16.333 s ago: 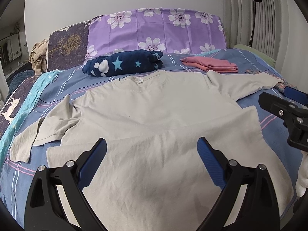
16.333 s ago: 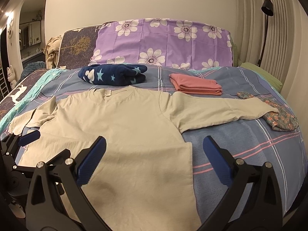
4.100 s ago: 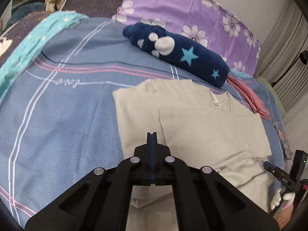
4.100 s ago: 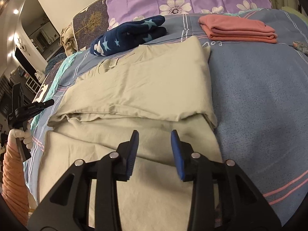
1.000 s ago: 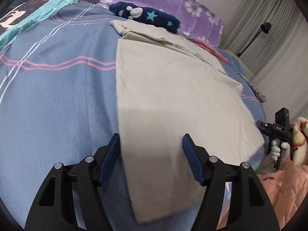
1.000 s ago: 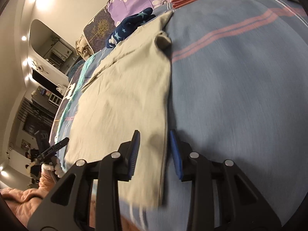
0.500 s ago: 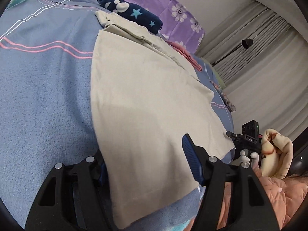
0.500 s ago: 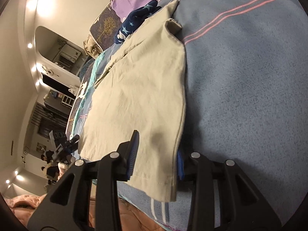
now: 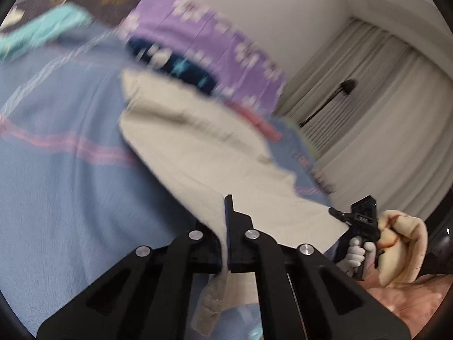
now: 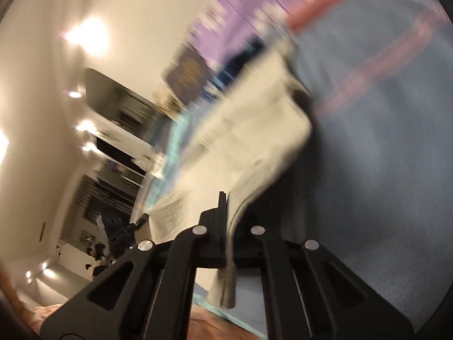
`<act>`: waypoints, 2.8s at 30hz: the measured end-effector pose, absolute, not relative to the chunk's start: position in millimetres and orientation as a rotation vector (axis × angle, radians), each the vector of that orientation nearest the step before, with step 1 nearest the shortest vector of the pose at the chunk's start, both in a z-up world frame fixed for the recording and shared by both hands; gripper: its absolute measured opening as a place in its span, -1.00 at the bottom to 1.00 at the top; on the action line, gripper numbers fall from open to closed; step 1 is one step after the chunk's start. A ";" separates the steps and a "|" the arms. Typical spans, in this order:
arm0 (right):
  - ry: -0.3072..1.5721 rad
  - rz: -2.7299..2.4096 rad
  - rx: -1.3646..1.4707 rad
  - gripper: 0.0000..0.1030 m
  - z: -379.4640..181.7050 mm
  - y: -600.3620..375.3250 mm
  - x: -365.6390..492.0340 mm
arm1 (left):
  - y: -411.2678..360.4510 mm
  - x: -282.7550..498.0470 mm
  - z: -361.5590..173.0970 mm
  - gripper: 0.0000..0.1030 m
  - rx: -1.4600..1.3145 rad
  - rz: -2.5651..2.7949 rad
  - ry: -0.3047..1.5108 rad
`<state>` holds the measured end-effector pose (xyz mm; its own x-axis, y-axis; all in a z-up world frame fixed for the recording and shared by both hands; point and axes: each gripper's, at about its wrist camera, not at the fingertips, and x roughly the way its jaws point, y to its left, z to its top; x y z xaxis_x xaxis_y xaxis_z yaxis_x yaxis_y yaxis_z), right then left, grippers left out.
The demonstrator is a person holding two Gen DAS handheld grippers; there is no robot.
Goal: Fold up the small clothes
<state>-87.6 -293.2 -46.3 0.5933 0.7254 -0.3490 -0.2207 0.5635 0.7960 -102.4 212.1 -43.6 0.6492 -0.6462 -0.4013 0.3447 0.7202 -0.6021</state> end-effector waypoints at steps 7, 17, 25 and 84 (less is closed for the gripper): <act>0.486 0.695 0.679 -0.95 31.7 -302.5 -146.6 | 198.1 -175.3 33.8 -0.98 -0.423 -0.620 0.401; 0.598 0.574 0.812 -0.95 -13.7 -328.0 -144.5 | 211.2 -184.9 -13.5 -0.97 -0.545 -0.535 0.527; 0.439 0.628 0.720 -0.95 28.3 -333.6 -175.8 | 196.2 -222.0 28.5 -0.97 -0.490 -0.512 0.474; 0.809 0.467 0.596 -1.00 -48.8 -296.4 144.6 | 230.6 37.5 -60.2 -0.89 -0.555 -0.202 0.770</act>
